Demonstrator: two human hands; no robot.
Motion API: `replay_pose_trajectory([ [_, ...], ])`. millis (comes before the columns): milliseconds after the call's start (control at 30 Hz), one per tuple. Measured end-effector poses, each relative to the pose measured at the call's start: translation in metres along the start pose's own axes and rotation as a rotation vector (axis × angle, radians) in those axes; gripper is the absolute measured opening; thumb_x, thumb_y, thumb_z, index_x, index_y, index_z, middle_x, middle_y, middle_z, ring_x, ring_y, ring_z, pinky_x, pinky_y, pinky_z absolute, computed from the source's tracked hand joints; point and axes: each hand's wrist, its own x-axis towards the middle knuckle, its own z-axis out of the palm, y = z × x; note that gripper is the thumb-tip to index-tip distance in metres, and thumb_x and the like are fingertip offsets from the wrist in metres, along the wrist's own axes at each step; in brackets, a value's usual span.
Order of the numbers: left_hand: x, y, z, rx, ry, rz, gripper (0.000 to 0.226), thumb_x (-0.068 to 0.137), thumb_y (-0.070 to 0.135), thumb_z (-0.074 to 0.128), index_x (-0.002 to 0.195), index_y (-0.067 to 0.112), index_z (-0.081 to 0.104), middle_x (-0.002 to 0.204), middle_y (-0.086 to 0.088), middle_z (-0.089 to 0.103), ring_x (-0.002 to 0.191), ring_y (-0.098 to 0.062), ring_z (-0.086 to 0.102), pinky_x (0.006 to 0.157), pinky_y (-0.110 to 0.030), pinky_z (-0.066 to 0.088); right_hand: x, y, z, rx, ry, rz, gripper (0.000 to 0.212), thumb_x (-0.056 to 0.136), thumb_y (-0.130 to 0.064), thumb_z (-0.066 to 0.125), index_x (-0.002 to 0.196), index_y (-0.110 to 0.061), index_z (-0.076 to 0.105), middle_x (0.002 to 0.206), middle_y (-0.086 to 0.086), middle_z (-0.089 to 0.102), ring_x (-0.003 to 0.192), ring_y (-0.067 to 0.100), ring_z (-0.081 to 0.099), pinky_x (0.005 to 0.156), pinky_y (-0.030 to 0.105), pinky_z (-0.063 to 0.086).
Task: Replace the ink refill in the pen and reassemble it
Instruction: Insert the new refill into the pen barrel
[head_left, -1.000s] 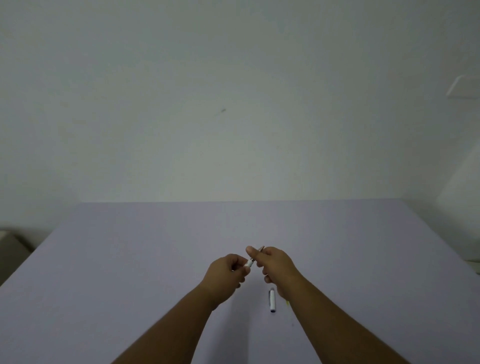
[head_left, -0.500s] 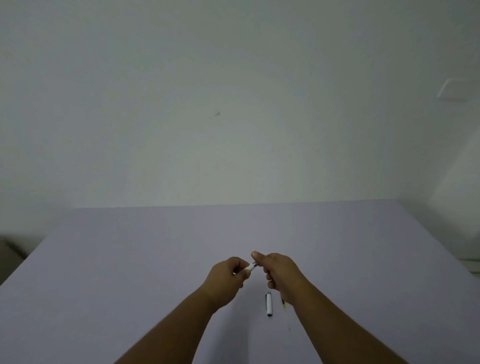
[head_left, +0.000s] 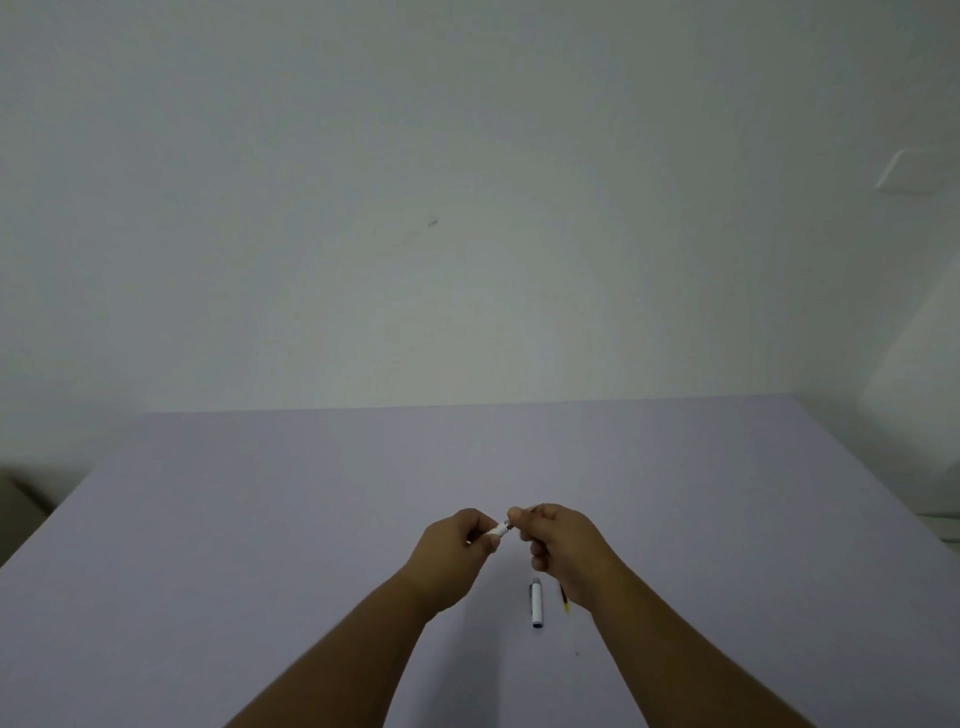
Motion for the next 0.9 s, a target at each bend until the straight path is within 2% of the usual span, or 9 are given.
replay_pose_trajectory([
  [100, -0.0003, 0.0006, 0.001, -0.022, -0.001, -0.006, 0.01, 0.094, 0.025, 0.052, 0.087, 0.023, 0.059, 0.075, 0.004, 0.056, 0.065, -0.011, 0.047, 0.06, -0.02, 0.041, 0.0008, 0.0011, 0.0043, -0.016, 0.02, -0.004, 0.025, 0.082, -0.036, 0.068, 0.088, -0.012, 0.067, 0.075, 0.002, 0.056, 0.06, 0.013, 0.045, 0.052, 0.022, 0.042],
  [200, 0.0003, 0.0006, -0.0001, -0.035, -0.001, -0.016, 0.01, 0.094, 0.025, 0.052, 0.088, 0.023, 0.059, 0.077, 0.003, 0.057, 0.069, -0.013, 0.049, 0.064, -0.022, 0.043, 0.0002, 0.0015, 0.0035, 0.041, -0.037, -0.055, 0.011, 0.085, -0.026, 0.065, 0.091, -0.018, 0.07, 0.086, 0.002, 0.064, 0.069, 0.015, 0.052, 0.058, 0.024, 0.047],
  [300, -0.0004, 0.0009, 0.0016, -0.036, -0.016, -0.011, 0.012, 0.094, 0.027, 0.052, 0.083, 0.027, 0.058, 0.076, 0.004, 0.057, 0.068, -0.011, 0.049, 0.065, -0.021, 0.043, 0.0017, 0.0003, 0.0067, -0.044, 0.045, -0.004, 0.028, 0.079, -0.038, 0.071, 0.077, -0.01, 0.064, 0.067, 0.001, 0.055, 0.055, 0.012, 0.044, 0.051, 0.023, 0.043],
  [367, 0.0, 0.0004, 0.002, -0.045, -0.013, -0.015, 0.013, 0.094, 0.027, 0.052, 0.082, 0.028, 0.057, 0.077, 0.004, 0.057, 0.069, -0.011, 0.049, 0.066, -0.022, 0.044, 0.0027, 0.0011, 0.0085, -0.083, 0.073, 0.006, 0.035, 0.077, -0.045, 0.07, 0.077, -0.011, 0.063, 0.066, 0.0, 0.053, 0.053, 0.011, 0.042, 0.05, 0.022, 0.041],
  [467, 0.0006, -0.0005, -0.0014, -0.058, 0.008, -0.033, 0.013, 0.094, 0.026, 0.052, 0.082, 0.027, 0.058, 0.074, 0.005, 0.056, 0.067, -0.011, 0.048, 0.063, -0.021, 0.042, 0.0023, 0.0027, 0.0059, 0.043, -0.012, -0.056, 0.015, 0.086, -0.028, 0.065, 0.092, -0.015, 0.07, 0.086, 0.003, 0.063, 0.066, 0.014, 0.049, 0.055, 0.024, 0.045],
  [533, 0.0008, -0.0006, -0.002, -0.05, 0.009, -0.028, 0.012, 0.093, 0.026, 0.052, 0.083, 0.026, 0.058, 0.073, 0.005, 0.055, 0.065, -0.011, 0.046, 0.061, -0.021, 0.041, 0.0027, 0.0022, 0.0047, 0.043, 0.003, -0.057, 0.011, 0.085, -0.022, 0.066, 0.089, -0.014, 0.071, 0.08, 0.002, 0.061, 0.064, 0.014, 0.048, 0.055, 0.023, 0.044],
  [667, 0.0009, 0.0021, 0.0004, -0.041, 0.014, -0.012, 0.011, 0.094, 0.027, 0.051, 0.087, 0.024, 0.059, 0.072, 0.006, 0.055, 0.064, -0.009, 0.046, 0.06, -0.02, 0.04, 0.004, 0.0012, 0.0083, -0.039, 0.076, -0.006, 0.027, 0.081, -0.037, 0.069, 0.085, -0.01, 0.065, 0.072, 0.001, 0.052, 0.059, 0.013, 0.042, 0.05, 0.023, 0.04],
  [800, 0.002, 0.0025, -0.002, -0.028, 0.02, -0.012, 0.01, 0.094, 0.025, 0.051, 0.087, 0.022, 0.058, 0.072, 0.005, 0.054, 0.063, -0.009, 0.045, 0.058, -0.018, 0.039, 0.0032, 0.0004, 0.0044, 0.057, -0.011, -0.069, 0.01, 0.086, -0.021, 0.064, 0.089, -0.015, 0.071, 0.081, 0.002, 0.063, 0.063, 0.013, 0.048, 0.051, 0.022, 0.042],
  [900, 0.0015, 0.0019, -0.0005, -0.011, 0.006, -0.004, 0.011, 0.094, 0.026, 0.051, 0.087, 0.022, 0.058, 0.074, 0.004, 0.055, 0.066, -0.01, 0.046, 0.061, -0.02, 0.04, 0.0045, -0.0017, 0.0074, -0.1, 0.083, -0.004, 0.029, 0.08, -0.039, 0.069, 0.08, -0.01, 0.066, 0.064, 0.0, 0.05, 0.052, 0.011, 0.041, 0.046, 0.019, 0.039],
])
